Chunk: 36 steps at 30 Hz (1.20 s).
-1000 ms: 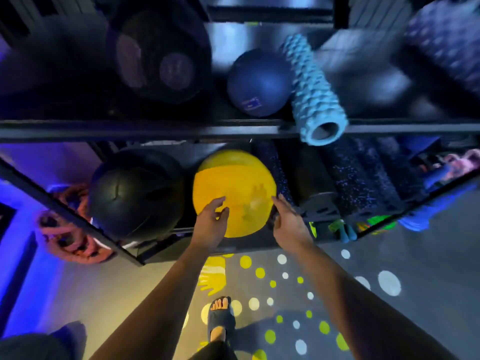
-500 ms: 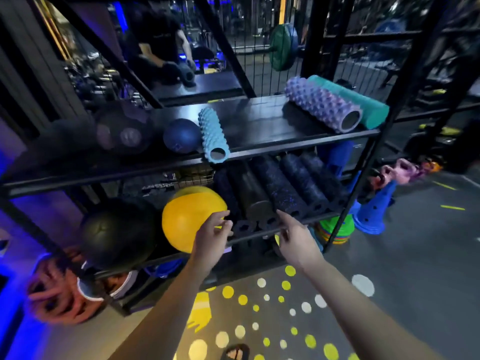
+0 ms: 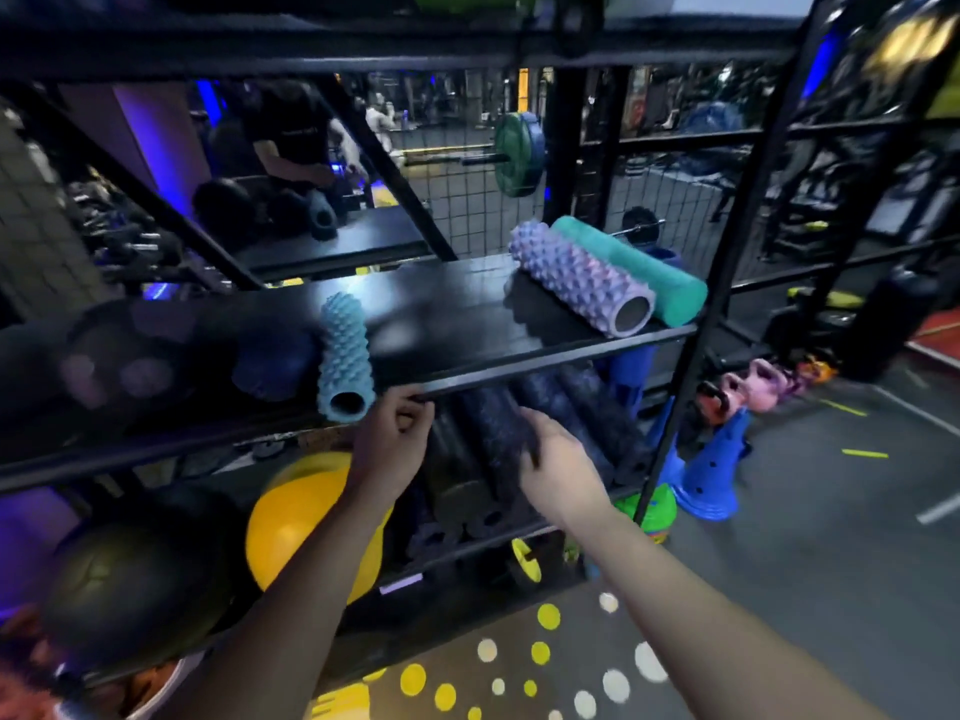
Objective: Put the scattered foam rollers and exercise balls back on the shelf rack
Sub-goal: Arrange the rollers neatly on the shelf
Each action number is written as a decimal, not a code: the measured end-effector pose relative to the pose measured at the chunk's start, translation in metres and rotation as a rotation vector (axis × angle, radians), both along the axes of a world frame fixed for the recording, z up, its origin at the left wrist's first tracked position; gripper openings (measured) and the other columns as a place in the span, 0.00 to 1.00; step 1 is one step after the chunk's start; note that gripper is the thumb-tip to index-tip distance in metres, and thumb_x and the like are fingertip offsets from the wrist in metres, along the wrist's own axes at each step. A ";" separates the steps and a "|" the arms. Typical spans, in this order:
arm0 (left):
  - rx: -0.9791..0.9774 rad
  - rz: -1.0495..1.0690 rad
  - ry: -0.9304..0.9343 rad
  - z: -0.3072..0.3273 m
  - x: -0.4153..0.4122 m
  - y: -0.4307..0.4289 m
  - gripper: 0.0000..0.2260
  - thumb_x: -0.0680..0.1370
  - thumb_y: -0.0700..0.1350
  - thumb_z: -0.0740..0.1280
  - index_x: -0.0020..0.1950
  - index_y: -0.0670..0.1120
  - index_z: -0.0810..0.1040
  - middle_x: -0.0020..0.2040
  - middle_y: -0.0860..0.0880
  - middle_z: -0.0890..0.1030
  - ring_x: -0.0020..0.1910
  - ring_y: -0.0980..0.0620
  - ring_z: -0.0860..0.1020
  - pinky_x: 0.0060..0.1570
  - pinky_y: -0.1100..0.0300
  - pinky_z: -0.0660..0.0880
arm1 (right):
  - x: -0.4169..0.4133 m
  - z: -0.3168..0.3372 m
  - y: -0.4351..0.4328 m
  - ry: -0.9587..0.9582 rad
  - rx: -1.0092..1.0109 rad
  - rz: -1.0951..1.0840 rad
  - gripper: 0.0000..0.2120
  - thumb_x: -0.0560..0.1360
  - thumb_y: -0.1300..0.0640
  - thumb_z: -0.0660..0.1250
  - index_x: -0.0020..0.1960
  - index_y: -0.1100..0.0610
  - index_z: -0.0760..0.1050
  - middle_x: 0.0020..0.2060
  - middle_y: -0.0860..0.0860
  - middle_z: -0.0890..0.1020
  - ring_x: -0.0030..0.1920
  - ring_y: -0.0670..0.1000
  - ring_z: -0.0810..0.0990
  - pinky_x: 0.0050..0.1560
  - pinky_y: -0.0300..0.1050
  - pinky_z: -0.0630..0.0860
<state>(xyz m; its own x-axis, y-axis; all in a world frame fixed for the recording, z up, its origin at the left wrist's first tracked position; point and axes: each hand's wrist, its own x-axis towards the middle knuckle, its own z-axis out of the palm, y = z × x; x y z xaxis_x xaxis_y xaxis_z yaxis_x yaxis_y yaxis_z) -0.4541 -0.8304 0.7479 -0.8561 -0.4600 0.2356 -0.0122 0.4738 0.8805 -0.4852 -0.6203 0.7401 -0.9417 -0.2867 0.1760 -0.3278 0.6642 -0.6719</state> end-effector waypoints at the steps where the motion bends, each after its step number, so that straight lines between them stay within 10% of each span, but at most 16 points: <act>1: -0.147 0.072 0.017 0.004 -0.019 0.002 0.12 0.81 0.47 0.70 0.63 0.46 0.80 0.54 0.46 0.83 0.55 0.47 0.80 0.59 0.51 0.75 | -0.014 0.007 0.007 0.010 0.020 -0.023 0.26 0.77 0.62 0.62 0.76 0.56 0.67 0.70 0.55 0.75 0.71 0.55 0.73 0.71 0.44 0.68; 4: -0.565 0.224 0.085 0.012 -0.074 0.003 0.17 0.79 0.52 0.68 0.62 0.43 0.80 0.61 0.43 0.80 0.64 0.38 0.76 0.67 0.46 0.67 | -0.064 0.021 0.030 0.065 0.042 -0.122 0.24 0.77 0.62 0.64 0.73 0.60 0.70 0.66 0.59 0.78 0.68 0.59 0.75 0.68 0.46 0.68; 18: -0.599 0.203 0.008 0.017 -0.231 0.092 0.23 0.77 0.57 0.67 0.66 0.44 0.78 0.64 0.43 0.79 0.67 0.41 0.71 0.67 0.45 0.70 | -0.311 0.047 0.103 0.106 0.369 -0.224 0.54 0.71 0.34 0.71 0.82 0.53 0.43 0.80 0.63 0.46 0.79 0.69 0.48 0.78 0.63 0.50; 26: -0.650 0.426 -0.235 -0.004 -0.244 0.064 0.29 0.76 0.64 0.61 0.70 0.48 0.74 0.66 0.44 0.76 0.65 0.36 0.73 0.65 0.42 0.70 | -0.381 0.018 0.112 0.192 0.383 -0.131 0.56 0.53 0.35 0.80 0.70 0.53 0.55 0.61 0.59 0.66 0.58 0.66 0.71 0.52 0.61 0.77; 36: -0.676 0.708 -0.587 0.018 -0.198 -0.058 0.36 0.76 0.67 0.68 0.78 0.49 0.66 0.79 0.41 0.64 0.76 0.32 0.60 0.71 0.33 0.62 | -0.351 0.029 0.014 0.417 0.084 -0.192 0.44 0.55 0.41 0.79 0.61 0.57 0.60 0.55 0.64 0.72 0.53 0.65 0.71 0.46 0.59 0.71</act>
<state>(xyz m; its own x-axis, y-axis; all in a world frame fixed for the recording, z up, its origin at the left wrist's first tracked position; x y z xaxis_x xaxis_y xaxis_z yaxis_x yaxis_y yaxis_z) -0.6522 -0.8885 0.7658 -0.5148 -0.8145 0.2674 -0.7910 0.5716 0.2181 -0.8364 -0.6064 0.7693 -0.8328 -0.1439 0.5345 -0.4247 0.7855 -0.4502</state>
